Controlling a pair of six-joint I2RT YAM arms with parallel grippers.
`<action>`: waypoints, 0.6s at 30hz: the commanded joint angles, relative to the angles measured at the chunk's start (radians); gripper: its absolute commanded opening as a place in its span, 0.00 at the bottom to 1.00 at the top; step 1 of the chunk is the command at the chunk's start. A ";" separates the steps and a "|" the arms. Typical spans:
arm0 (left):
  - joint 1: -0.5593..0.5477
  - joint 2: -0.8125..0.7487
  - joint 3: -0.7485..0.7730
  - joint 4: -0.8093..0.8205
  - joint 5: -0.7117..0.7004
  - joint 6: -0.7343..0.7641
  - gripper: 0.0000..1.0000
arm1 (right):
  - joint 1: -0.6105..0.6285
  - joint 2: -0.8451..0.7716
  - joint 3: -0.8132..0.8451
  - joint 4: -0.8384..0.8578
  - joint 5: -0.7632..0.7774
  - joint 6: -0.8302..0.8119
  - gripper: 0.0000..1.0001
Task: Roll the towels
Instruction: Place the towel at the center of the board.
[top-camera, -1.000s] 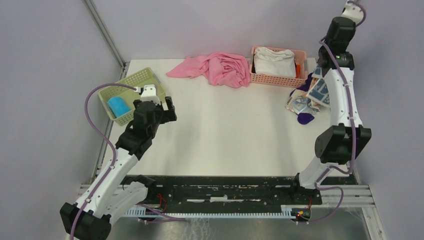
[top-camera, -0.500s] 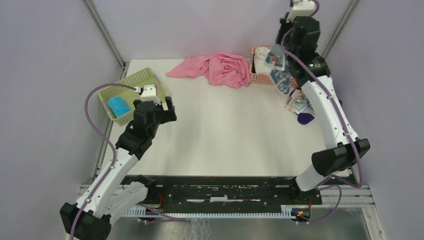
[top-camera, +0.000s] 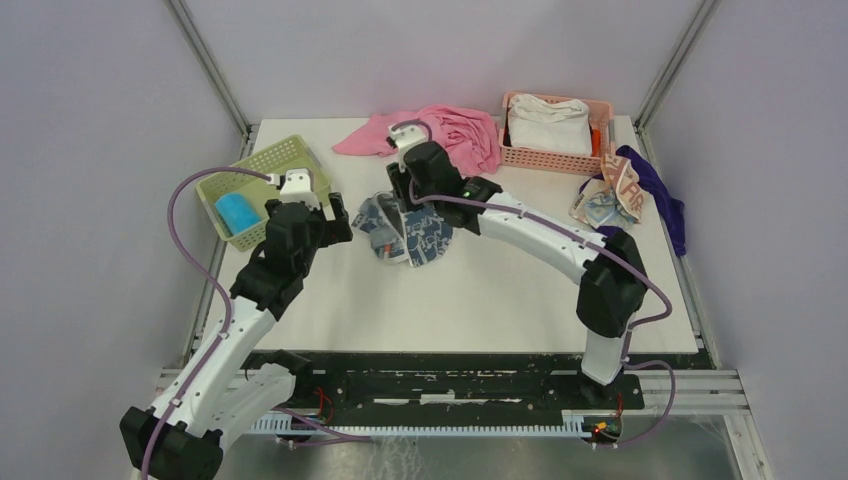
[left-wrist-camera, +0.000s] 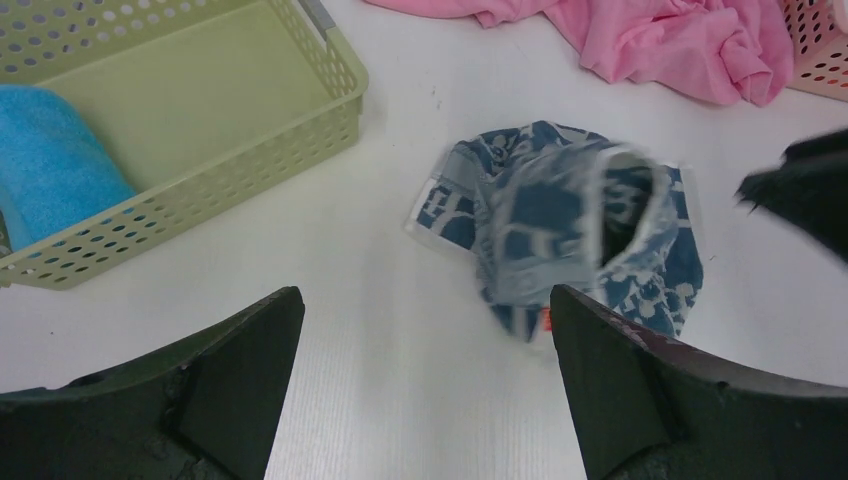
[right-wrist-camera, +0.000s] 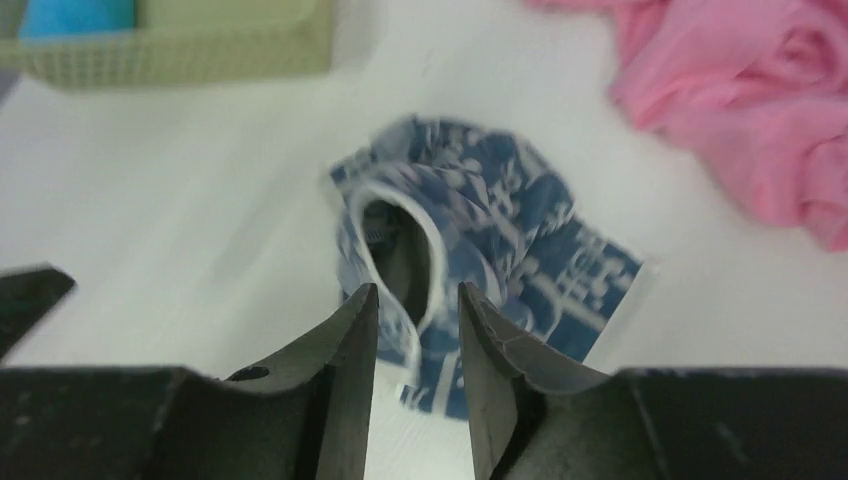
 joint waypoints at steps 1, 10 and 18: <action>0.006 -0.019 -0.005 0.049 0.018 0.016 0.99 | 0.011 -0.011 -0.065 -0.046 -0.123 0.052 0.46; 0.006 0.061 0.033 0.001 0.097 -0.048 1.00 | -0.108 -0.087 -0.307 -0.072 -0.129 0.044 0.54; 0.006 0.253 0.115 -0.168 0.079 -0.199 1.00 | -0.259 -0.003 -0.455 0.106 -0.340 0.247 0.53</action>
